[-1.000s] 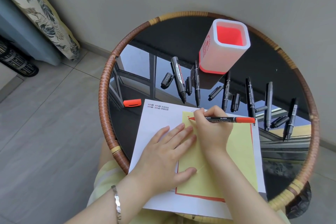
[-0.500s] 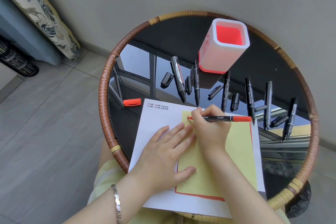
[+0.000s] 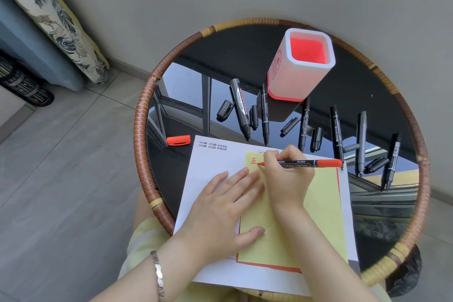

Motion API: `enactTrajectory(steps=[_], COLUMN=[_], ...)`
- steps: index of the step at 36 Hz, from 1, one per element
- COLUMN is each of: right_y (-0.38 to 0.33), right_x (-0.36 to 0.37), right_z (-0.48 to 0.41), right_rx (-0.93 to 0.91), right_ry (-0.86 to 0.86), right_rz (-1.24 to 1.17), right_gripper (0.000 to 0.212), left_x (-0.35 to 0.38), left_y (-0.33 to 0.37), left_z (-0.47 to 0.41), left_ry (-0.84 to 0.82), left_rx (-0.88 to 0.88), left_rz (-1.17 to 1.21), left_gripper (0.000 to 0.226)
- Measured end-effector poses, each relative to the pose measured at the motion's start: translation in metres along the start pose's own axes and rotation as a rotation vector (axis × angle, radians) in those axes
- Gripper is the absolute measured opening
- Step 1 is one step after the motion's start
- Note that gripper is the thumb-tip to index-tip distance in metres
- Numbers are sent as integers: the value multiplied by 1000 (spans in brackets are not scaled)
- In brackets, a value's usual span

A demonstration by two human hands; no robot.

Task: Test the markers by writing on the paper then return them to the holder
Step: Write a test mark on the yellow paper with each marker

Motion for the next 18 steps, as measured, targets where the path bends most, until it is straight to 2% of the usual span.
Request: enactTrajectory(steps=[6,8,12,15,18], right_y=[-2,-3,-1,-1,-8], right_x=[-9,-15,-36,-49,-52], right_z=[-5,-5,-10,-17,-28], right_rx=[104,143,176,169,147], right_ry=[40,30,24,-75,-265], right_rz=[-80,-108,-118,-65,-3], right_gripper=[36,32,27,21,10], left_x=[1,1,1,-4,-12], left_y=[0,2,12,22,26], left_z=[0,1,3,3,1], left_ry=[-3,2,47,74,129], left_rx=[13,12,-67,-126,-82], left_rz=[-36,-43,-34,-6,45], left_gripper=[67,67,63,57,45])
Point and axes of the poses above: each hand's wrist, its own z-axis away from the middle knuckle, its own x-axis out of the palm, y = z × x, the point moved 4 cm from there along -z, towards the middle knuckle, and after that the axes turned 7 degrees about y, right-handed, at the moved point
